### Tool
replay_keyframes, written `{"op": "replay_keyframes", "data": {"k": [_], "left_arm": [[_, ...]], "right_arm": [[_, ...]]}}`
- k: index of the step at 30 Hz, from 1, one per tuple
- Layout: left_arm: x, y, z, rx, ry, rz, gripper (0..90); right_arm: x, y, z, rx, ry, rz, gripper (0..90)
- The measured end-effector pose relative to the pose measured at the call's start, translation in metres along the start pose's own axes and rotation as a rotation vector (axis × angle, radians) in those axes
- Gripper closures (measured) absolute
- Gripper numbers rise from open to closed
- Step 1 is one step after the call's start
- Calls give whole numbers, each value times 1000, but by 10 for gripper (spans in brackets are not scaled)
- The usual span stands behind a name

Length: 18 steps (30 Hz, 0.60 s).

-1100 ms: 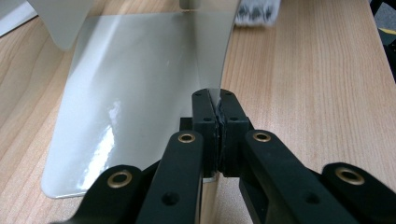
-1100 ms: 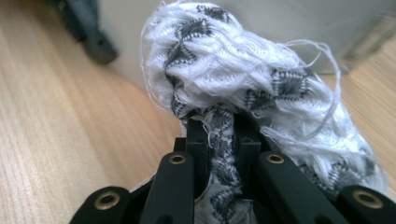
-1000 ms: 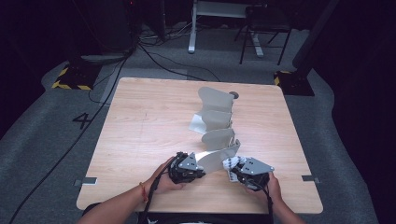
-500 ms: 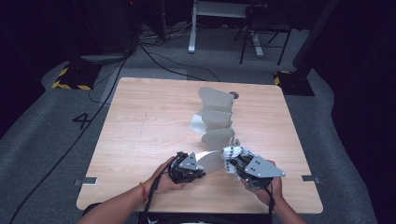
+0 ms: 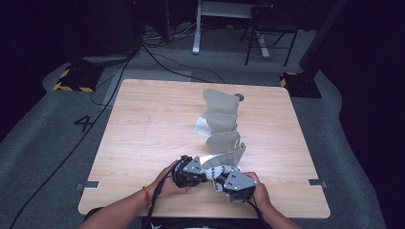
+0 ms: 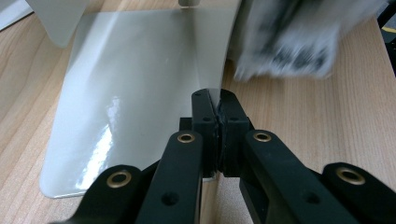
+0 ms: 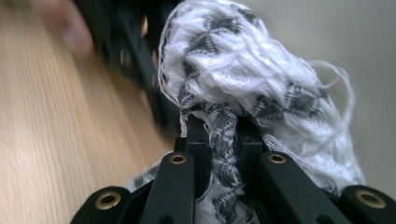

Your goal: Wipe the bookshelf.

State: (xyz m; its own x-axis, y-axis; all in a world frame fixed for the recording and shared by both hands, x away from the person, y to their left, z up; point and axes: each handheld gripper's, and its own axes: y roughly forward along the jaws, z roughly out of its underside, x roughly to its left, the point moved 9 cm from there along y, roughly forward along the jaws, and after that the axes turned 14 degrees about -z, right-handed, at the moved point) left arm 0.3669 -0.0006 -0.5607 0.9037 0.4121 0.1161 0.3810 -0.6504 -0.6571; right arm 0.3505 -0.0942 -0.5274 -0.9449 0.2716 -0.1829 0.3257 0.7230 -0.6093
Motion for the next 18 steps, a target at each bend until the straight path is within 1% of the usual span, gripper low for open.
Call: {"op": "replay_keyframes", "data": {"k": [2, 4, 8, 9, 10, 13, 15, 16, 17, 18], "left_arm": [[0, 0, 0, 3, 5, -1, 879], [0, 0, 1, 6, 6, 1, 879], [1, 0, 1, 9, 10, 3, 879], [1, 0, 2, 10, 10, 3, 879], [1, 0, 1, 9, 12, 2, 879], [1, 0, 2, 12, 9, 4, 878], [0, -1, 2, 14, 8, 5, 878], [0, -1, 2, 15, 8, 7, 878], [0, 0, 2, 14, 8, 9, 877], [0, -1, 2, 15, 8, 8, 877]], "right_arm": [[0, 7, 12, 30, 22, -16, 809], [-1, 10, 20, 44, 42, -22, 809], [-7, 6, 29, 66, 52, -14, 811], [-10, 3, 32, 75, 59, -6, 811], [-13, 0, 34, 81, 56, 3, 811], [-23, -12, 42, 86, 85, 40, 813], [-32, -25, 45, 58, 110, 78, 813], [-35, -30, 45, 46, 118, 93, 813], [-39, -38, 44, 26, 134, 118, 813], [-43, -45, 42, 7, 142, 133, 812]]}}
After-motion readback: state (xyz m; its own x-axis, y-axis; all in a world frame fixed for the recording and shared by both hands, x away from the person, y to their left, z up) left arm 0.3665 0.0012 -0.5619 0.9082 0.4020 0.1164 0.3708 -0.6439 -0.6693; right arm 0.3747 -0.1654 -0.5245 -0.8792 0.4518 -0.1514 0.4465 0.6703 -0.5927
